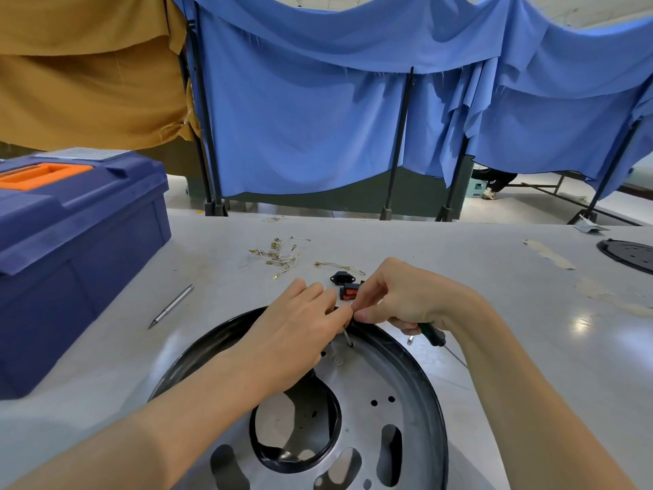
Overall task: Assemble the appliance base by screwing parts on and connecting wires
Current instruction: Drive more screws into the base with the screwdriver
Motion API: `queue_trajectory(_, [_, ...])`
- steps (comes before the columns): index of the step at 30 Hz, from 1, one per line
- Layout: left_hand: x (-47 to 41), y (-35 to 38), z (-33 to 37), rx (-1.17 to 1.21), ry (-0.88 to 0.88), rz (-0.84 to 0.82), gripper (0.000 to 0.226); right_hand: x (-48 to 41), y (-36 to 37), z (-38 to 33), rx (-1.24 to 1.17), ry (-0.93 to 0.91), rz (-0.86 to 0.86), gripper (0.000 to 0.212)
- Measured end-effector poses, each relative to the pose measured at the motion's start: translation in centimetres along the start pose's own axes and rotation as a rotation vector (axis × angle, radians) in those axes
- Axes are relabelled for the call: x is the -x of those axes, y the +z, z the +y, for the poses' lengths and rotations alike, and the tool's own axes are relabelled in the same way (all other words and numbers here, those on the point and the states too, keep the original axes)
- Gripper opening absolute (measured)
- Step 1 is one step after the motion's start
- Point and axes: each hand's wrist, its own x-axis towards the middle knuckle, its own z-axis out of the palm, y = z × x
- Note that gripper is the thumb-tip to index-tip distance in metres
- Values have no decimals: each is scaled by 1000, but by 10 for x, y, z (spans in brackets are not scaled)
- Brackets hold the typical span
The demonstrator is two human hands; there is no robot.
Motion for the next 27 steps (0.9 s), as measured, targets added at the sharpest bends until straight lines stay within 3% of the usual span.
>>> queue_trajectory(10, [-1,5,1,-69,67,-33,36,0,0,-1,-17,2,-10,10])
queue_trajectory(14, [-3,5,2,-85,122,55,16,1,0,0,-22,-1,-8,10])
queue_trajectory(21, [-5,6,3,-97,152,83,26,1,0,-1,-37,1,-6,10])
queue_trajectory(27, [-3,4,0,146,15,112,28,2,0,-1,-28,-9,-14,6])
